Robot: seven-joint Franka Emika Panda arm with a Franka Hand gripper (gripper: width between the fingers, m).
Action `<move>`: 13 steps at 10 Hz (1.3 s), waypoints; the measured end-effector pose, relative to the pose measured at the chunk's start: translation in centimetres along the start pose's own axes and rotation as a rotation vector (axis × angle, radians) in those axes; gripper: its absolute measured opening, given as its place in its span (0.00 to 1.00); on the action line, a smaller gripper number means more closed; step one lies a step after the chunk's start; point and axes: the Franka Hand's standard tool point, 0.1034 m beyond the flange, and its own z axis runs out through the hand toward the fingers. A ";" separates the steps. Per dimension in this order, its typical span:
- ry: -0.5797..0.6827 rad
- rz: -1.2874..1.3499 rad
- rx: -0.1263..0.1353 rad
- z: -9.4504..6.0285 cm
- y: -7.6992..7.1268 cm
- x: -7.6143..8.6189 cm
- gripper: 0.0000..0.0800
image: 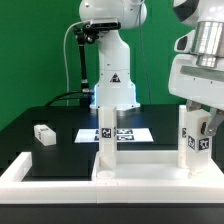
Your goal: Assemble desk
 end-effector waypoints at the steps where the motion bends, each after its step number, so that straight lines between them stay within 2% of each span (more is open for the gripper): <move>1: -0.023 0.170 0.063 0.0 0.8 -1.2 0.37; 2: -0.038 0.175 0.112 0.0 0.9 -1.9 0.37; 3: -0.039 0.182 0.131 -0.1 1.0 -2.1 0.37; 4: -0.048 0.216 0.139 -0.1 1.1 -2.1 0.37; 5: -0.049 0.209 0.136 -0.1 1.2 -2.1 0.45; 6: -0.047 0.193 0.136 0.0 1.2 -2.2 0.45; 7: -0.047 0.189 0.136 0.0 1.2 -2.2 0.67; 8: -0.034 0.048 0.129 -0.1 1.1 -1.9 0.78; 9: -0.027 -0.116 0.109 -0.4 0.7 -1.2 0.78; 11: -0.018 -0.371 0.114 -1.0 0.3 -0.7 0.81; 13: -0.010 -0.469 0.116 -0.9 0.3 -0.6 0.81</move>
Offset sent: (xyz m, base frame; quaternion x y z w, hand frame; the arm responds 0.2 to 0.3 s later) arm 0.0017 -0.0015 -0.0038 0.0906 -0.0067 0.1278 0.9876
